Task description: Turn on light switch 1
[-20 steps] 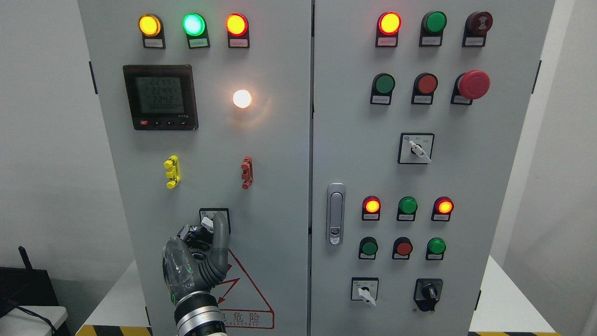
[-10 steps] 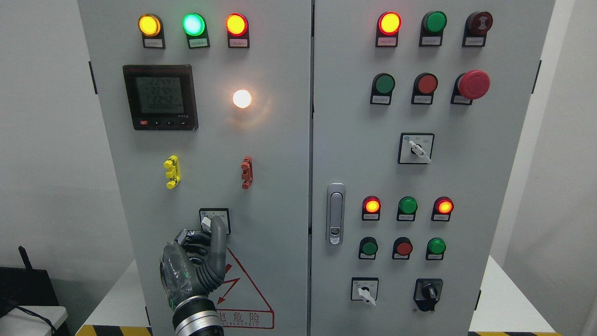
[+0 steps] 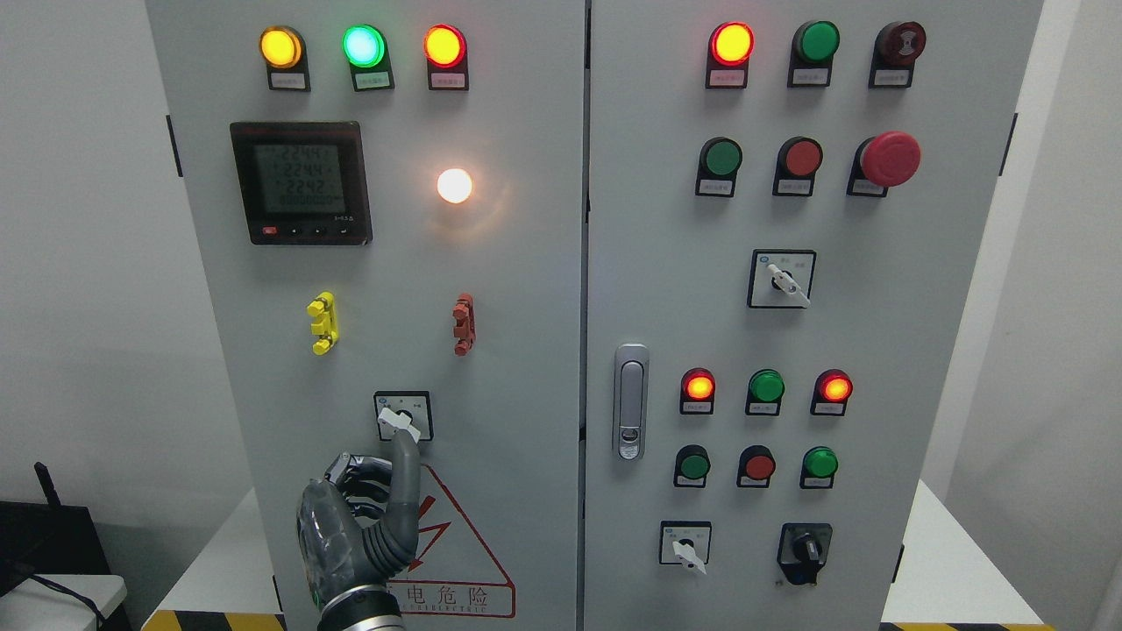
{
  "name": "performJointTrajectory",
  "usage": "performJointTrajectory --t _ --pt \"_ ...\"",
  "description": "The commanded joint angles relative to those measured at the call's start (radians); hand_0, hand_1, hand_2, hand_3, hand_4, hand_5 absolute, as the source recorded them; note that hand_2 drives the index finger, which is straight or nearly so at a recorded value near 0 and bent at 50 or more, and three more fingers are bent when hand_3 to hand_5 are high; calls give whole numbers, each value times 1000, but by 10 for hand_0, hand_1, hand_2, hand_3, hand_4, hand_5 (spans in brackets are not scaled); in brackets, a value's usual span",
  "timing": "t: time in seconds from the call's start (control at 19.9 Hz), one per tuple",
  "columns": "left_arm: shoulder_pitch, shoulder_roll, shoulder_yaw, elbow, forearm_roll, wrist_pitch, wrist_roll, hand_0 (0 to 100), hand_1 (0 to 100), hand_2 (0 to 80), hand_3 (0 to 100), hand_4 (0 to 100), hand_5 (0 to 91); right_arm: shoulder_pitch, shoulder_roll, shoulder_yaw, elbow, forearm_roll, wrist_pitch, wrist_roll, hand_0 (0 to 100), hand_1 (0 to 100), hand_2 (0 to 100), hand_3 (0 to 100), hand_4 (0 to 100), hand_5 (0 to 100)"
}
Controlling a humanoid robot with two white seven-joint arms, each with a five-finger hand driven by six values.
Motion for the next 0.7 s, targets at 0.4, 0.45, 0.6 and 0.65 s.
performJointTrajectory --t 0.4,0.45,0.6,0.65 --pt "499 72 455 125 95 -707 -389 0 333 453 601 567 118 0 0 0 1 -17 0 0 120 389 0 0 0 0" --pt "540 85 505 166 113 -763 -420 0 326 400 548 523 111 0 0 0 1 -18 0 1 120 389 0 0 0 0" --pt "611 101 676 329 181 -904 -535 0 264 245 417 429 102 0 0 0 -1 -18 0 1 120 389 0 0 0 0" --pt "619 101 734 416 202 -960 -563 0 244 210 383 405 99 0 0 0 -1 -18 0 0 120 389 0 0 0 0"
